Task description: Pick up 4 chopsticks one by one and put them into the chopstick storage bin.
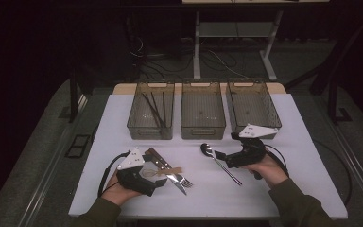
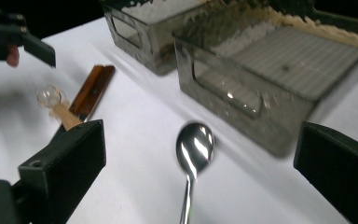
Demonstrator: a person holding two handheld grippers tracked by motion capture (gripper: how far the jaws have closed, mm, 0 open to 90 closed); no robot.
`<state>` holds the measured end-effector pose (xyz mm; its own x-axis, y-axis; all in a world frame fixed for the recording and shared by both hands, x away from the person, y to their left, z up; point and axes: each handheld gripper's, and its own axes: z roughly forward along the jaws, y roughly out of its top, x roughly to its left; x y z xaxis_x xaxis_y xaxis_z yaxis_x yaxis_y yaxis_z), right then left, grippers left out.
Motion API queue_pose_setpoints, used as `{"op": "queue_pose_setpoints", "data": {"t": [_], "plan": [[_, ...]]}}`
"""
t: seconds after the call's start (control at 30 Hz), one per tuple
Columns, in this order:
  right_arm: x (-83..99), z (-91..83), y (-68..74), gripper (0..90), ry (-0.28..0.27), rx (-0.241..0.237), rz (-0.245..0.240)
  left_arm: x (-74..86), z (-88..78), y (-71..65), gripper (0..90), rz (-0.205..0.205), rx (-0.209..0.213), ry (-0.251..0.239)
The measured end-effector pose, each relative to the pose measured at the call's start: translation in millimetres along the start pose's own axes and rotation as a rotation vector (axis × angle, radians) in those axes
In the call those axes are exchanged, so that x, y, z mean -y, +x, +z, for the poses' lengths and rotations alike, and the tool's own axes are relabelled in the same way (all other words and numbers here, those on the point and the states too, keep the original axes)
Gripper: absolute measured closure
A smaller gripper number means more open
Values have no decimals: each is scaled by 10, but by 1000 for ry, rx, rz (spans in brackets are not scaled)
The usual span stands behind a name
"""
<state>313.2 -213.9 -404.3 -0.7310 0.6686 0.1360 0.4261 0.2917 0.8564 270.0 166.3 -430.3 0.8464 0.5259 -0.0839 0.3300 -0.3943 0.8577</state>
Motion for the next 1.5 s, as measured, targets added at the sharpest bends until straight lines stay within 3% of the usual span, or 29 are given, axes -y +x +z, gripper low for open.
{"op": "queue_pose_setpoints", "data": {"t": [0.63,1.0,1.5], "plan": [[597,-434,-7,19,41,31,3,2,-24,-3,8,-2,-6,0],[760,-630,-102,19,47,71,10,-4,-52,-14,9,3,-10,-1],[777,-644,-127,19,59,84,18,-38,-146,100,18,6,-22,-12]]}}
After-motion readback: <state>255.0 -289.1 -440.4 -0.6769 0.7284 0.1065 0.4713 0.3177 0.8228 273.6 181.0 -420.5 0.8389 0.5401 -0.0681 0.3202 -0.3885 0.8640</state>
